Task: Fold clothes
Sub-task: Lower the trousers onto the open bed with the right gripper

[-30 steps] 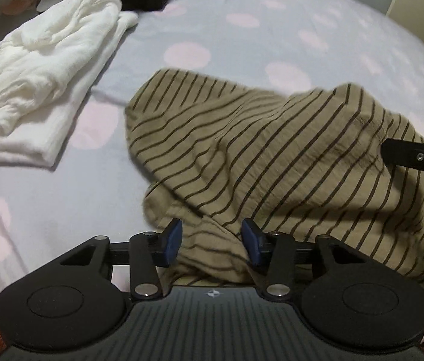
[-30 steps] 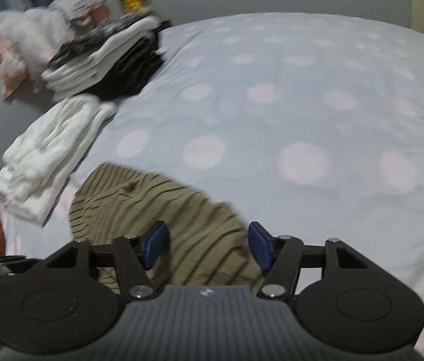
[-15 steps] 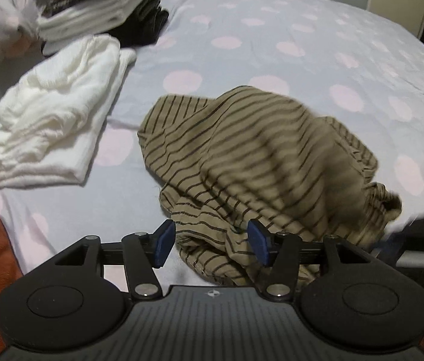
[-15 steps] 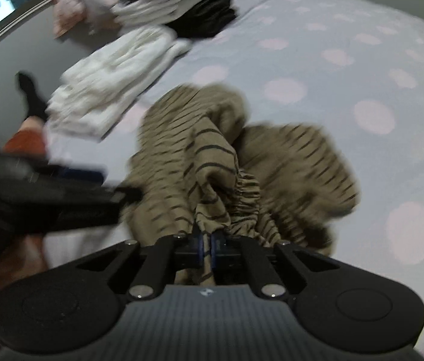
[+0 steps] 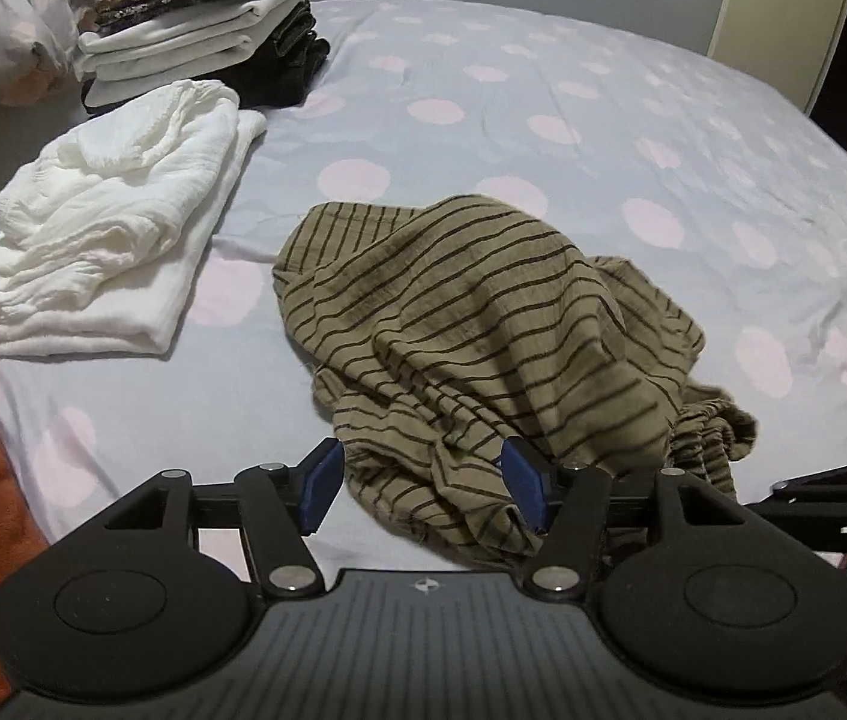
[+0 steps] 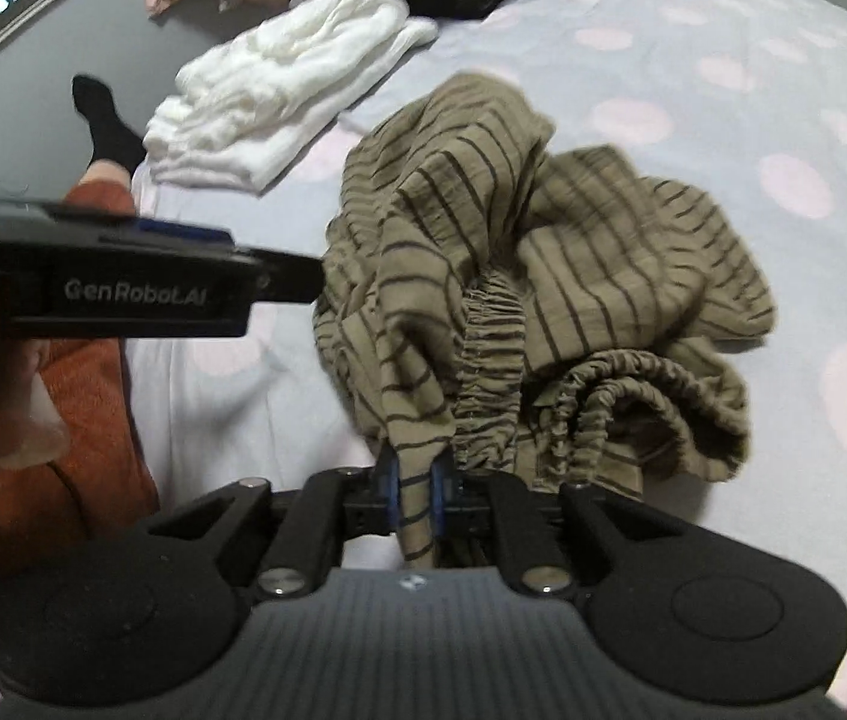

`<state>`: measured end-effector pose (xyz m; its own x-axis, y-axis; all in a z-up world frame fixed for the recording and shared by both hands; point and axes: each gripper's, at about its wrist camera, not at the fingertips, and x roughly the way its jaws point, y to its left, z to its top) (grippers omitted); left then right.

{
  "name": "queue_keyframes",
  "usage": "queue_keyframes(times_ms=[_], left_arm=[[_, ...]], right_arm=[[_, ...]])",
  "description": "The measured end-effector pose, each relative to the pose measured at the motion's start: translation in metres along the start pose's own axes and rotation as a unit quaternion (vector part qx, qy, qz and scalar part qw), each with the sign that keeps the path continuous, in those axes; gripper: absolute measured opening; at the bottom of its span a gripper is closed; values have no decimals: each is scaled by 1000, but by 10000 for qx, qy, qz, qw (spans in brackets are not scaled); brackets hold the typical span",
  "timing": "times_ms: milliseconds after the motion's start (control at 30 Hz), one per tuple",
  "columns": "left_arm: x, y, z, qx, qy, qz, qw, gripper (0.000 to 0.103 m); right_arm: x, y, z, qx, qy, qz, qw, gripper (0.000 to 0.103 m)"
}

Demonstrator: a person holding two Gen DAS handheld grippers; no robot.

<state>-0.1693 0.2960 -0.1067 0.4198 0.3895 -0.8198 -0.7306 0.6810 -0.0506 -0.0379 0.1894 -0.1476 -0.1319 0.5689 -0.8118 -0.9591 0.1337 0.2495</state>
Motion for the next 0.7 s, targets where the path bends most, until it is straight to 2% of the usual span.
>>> queue_keyframes(times_ms=[200,367,467,567,633,700], left_arm=[[-7,-17,14,219,-169,-218,9994,68],[-6,-45,30,458,-228,-562,9971,70],[6,-62,40,536,-100,-741,9958,72],[27,-75,45,603,166,-717,9955,72],[41,-77,43,645,348,-599,9955,66],[50,-75,41,670,501,-489,9953,39]], right_arm=[[-36,-23,4,431,-427,-158,9980,32],[-63,-47,6,711,-787,-365,9937,35],[-70,-66,8,800,-847,-617,9913,35],[-62,-83,12,717,-686,-997,9901,35],[-52,-90,12,577,-508,-1134,9906,35],[-41,-93,10,445,-353,-1176,9914,36]])
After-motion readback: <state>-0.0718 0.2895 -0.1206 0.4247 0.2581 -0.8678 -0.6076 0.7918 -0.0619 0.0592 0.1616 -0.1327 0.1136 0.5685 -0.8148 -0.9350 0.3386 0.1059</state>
